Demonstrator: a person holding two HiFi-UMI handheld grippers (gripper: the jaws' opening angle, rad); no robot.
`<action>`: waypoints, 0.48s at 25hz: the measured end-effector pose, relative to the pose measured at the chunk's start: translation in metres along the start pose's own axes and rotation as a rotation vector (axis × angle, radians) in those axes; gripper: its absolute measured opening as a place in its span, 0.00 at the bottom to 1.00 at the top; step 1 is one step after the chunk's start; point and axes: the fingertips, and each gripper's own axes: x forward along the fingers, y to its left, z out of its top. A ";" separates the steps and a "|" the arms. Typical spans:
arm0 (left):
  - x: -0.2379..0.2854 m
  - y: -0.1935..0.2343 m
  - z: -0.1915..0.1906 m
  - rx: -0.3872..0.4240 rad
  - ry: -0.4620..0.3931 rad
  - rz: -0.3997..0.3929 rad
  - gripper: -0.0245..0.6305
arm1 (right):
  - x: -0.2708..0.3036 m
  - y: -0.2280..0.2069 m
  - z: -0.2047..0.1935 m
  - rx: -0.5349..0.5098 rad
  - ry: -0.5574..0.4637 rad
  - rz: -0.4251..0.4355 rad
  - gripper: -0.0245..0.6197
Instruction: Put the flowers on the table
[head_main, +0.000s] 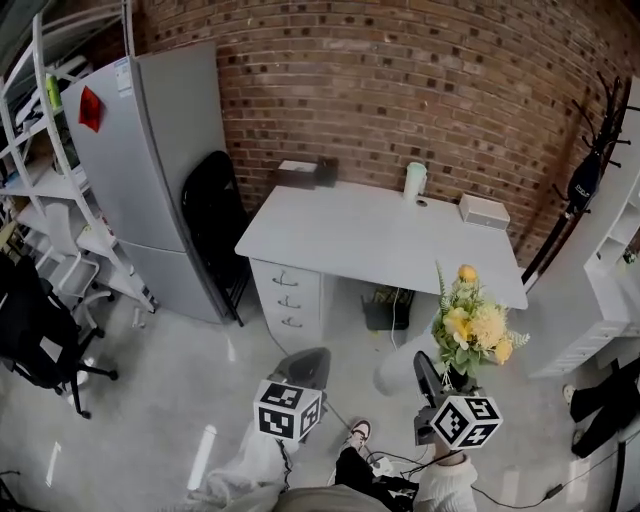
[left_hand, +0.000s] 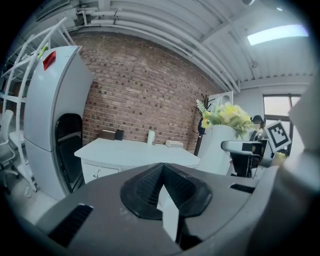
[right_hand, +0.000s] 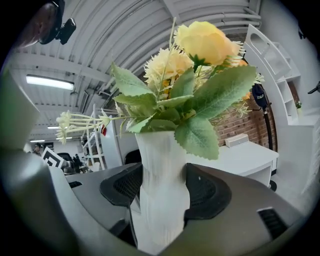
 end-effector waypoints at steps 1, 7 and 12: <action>0.016 0.004 0.008 0.009 -0.006 0.001 0.05 | 0.014 -0.009 0.006 -0.001 -0.011 0.002 0.44; 0.104 0.011 0.053 -0.016 -0.042 0.011 0.05 | 0.088 -0.069 0.041 -0.018 0.001 0.020 0.44; 0.169 0.013 0.075 -0.036 -0.031 0.020 0.05 | 0.143 -0.114 0.078 -0.065 -0.004 0.016 0.44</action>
